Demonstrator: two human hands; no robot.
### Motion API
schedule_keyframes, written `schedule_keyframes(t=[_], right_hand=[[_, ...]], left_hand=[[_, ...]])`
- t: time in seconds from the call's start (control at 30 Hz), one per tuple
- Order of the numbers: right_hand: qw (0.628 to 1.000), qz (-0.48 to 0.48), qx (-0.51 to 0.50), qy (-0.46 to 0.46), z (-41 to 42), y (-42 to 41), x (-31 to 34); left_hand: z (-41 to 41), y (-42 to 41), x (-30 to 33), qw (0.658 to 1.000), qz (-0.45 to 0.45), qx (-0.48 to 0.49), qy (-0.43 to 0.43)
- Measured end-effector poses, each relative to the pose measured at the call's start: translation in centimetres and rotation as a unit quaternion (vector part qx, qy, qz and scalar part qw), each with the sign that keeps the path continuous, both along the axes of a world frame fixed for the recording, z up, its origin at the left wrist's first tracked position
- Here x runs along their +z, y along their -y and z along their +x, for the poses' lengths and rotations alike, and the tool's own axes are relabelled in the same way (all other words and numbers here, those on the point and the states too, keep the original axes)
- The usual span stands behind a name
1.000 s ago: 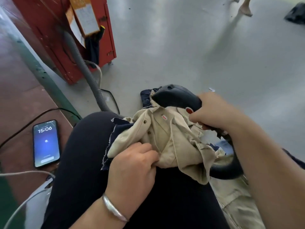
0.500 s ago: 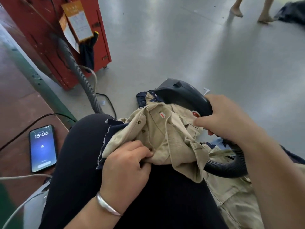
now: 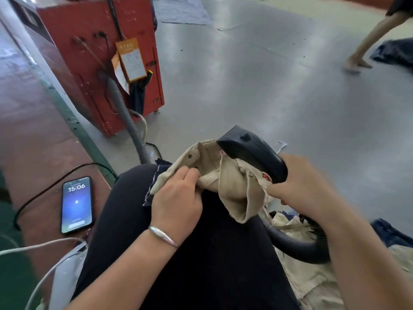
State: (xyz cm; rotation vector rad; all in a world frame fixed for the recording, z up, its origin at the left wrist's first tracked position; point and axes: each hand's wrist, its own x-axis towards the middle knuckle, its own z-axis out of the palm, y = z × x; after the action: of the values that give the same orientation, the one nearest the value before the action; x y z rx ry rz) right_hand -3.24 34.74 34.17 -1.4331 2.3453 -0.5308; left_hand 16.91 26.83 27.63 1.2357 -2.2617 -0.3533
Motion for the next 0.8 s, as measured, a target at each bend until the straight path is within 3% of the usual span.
schedule_keyframes(t=[0.13, 0.27, 0.33, 0.43, 0.67, 0.7, 0.8], right_hand=[[1.000, 0.000, 0.010, -0.016, 0.2, 0.5, 1.0], [1.000, -0.014, 0.018, -0.019, 0.0, 3.1, 2.4], [0.999, -0.017, 0.019, -0.020, -0.1, 5.3, 3.3], [0.999, -0.027, 0.033, -0.015, -0.1, 10.0, 4.9], [0.989, -0.038, 0.118, 0.076, 1.9, 25.2, 9.6], [0.987, -0.038, 0.130, 0.084, 2.6, 27.8, 10.4], [0.979, -0.042, 0.190, 0.068, 5.5, 35.8, 12.4]], left_hand=[[0.4, 2.8, 0.8, 0.997, 0.026, 0.055, -0.057], [0.8, 6.8, 1.1, 0.966, 0.104, 0.130, -0.197], [0.9, 8.9, 1.2, 0.922, 0.161, 0.163, -0.311], [1.4, 11.4, 1.4, 0.818, 0.257, 0.184, -0.482], [3.5, 16.6, -0.9, 0.591, 0.390, 0.262, -0.655], [3.7, 17.8, -0.7, 0.576, 0.397, 0.274, -0.660], [3.7, 21.0, 1.1, 0.603, 0.341, 0.318, -0.647]])
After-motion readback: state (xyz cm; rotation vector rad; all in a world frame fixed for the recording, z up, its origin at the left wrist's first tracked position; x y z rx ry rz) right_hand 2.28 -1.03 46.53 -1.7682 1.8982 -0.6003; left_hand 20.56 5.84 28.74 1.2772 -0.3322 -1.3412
